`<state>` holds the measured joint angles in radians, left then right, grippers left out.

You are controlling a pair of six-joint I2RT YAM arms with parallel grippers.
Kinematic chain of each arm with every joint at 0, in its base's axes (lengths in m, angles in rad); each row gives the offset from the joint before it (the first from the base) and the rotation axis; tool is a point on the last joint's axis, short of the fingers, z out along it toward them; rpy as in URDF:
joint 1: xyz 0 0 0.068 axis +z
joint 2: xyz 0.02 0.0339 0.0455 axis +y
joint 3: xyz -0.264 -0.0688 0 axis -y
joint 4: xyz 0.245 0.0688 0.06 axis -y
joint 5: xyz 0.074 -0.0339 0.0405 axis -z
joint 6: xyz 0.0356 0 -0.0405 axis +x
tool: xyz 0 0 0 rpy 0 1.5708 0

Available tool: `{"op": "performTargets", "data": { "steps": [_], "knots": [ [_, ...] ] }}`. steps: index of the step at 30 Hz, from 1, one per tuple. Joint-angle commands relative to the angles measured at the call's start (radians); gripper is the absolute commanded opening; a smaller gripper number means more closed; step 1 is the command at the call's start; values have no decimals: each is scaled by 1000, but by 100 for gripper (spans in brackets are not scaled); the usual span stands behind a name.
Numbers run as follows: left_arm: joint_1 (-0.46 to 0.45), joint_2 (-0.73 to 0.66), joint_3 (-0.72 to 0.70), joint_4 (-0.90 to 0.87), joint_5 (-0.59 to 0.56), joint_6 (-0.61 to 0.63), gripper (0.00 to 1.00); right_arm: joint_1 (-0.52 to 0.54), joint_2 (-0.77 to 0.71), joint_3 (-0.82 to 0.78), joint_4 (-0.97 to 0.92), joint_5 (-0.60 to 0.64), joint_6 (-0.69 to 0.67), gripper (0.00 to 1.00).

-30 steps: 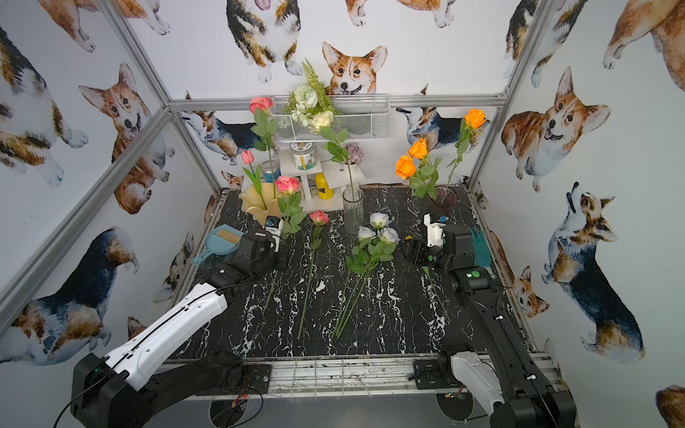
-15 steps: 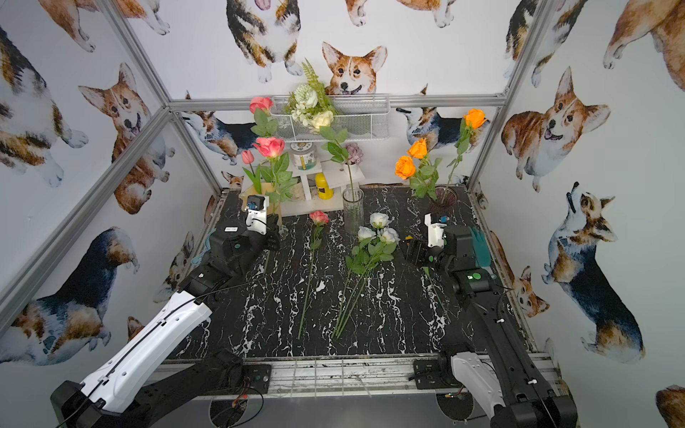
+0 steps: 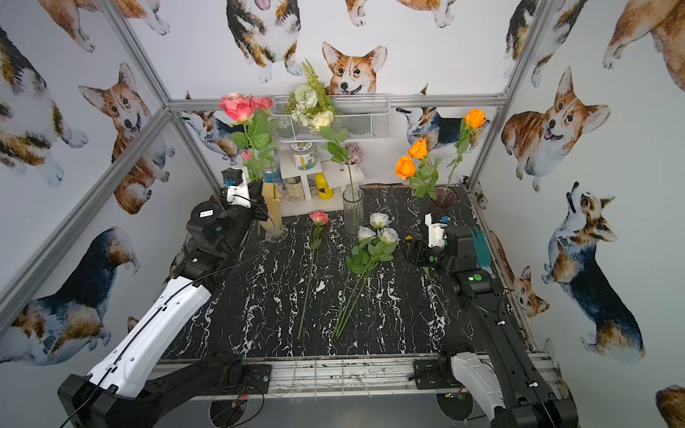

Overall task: Arrange the flowers in different vases according to their variety
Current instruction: Insert the flower into the vase.

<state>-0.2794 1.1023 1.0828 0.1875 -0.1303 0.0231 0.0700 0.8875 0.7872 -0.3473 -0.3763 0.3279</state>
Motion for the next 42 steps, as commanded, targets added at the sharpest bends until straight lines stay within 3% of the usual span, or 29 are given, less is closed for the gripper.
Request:
{"op": "performTargets", "data": {
  "steps": [1,15,31,32,35,36,42],
  "knots": [
    [56,34,33,137,102,-50,0,1,-5,6,3,-3,-12,77],
    [200,212,84,369,207,-153,0,1,1,0,2,4,-22,77],
    [247,295,-51,451,210,-181,0,2,4,-8,6,-4,-16,77],
    [247,298,-52,433,208,-184,9,1,4,-9,6,-4,-16,77],
    [247,303,-45,373,192,-197,84,1,5,-9,5,-6,-16,77],
    [246,303,-43,353,182,-203,99,1,6,-9,5,-7,-15,77],
    [245,286,-50,301,163,-218,100,1,7,-19,8,-13,-13,77]
  ]
}}
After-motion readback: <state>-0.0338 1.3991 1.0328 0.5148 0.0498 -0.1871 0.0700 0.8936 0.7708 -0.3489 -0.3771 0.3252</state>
